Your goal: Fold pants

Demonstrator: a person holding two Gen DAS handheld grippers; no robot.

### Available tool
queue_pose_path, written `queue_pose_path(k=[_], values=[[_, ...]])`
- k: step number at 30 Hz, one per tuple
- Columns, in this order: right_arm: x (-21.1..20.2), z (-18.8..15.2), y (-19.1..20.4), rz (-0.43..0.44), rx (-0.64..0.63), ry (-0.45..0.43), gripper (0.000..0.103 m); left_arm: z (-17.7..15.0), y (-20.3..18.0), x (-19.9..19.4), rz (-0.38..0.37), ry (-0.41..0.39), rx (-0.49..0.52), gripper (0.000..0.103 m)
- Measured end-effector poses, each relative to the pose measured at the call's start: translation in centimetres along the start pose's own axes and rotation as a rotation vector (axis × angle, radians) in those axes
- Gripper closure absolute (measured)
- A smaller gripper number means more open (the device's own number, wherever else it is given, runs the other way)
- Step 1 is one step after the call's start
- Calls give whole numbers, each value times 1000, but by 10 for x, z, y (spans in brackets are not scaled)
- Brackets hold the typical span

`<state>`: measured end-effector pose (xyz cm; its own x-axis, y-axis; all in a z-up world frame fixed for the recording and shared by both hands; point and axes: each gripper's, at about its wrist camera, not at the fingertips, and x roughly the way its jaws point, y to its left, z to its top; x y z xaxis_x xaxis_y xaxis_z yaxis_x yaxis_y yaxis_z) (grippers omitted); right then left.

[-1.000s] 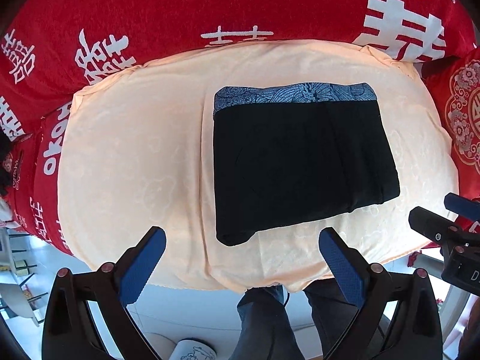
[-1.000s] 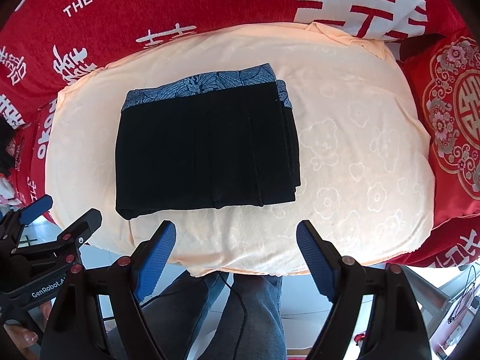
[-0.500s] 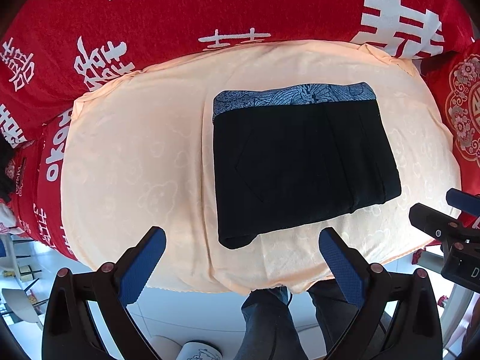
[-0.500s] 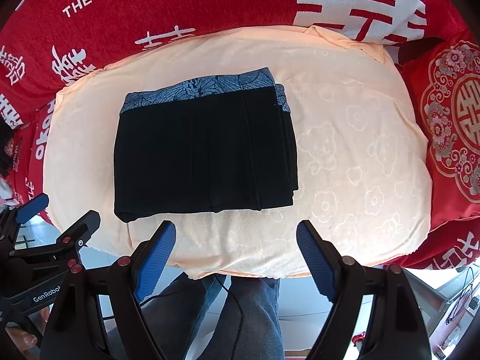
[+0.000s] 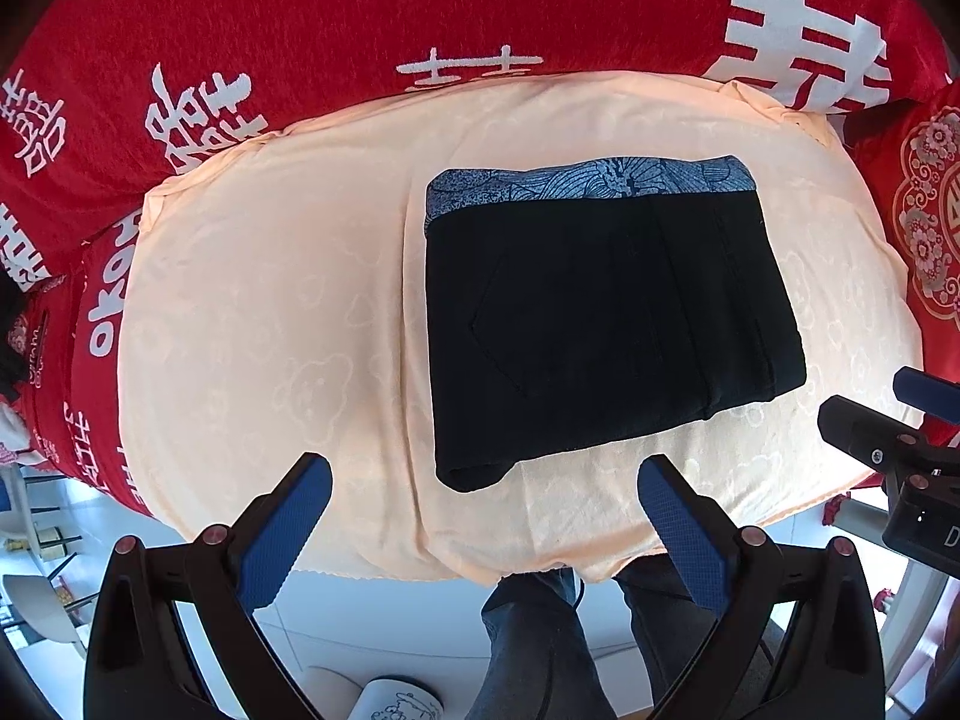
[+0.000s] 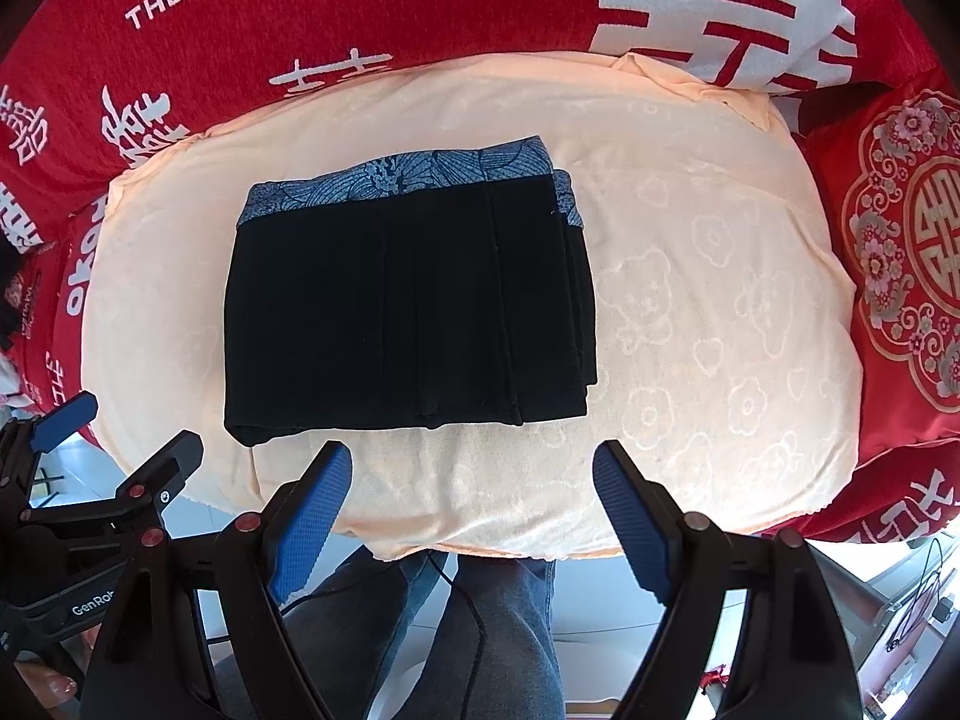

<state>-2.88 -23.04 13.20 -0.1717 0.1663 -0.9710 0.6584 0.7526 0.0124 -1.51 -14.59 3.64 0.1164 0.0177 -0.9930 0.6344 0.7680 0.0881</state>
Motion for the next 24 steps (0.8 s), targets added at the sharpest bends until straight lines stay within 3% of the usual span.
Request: queue_pose_path(k=[24], values=[[5, 5, 7, -9, -22, 10, 18, 3, 1, -1, -26, -27, -21, 0]])
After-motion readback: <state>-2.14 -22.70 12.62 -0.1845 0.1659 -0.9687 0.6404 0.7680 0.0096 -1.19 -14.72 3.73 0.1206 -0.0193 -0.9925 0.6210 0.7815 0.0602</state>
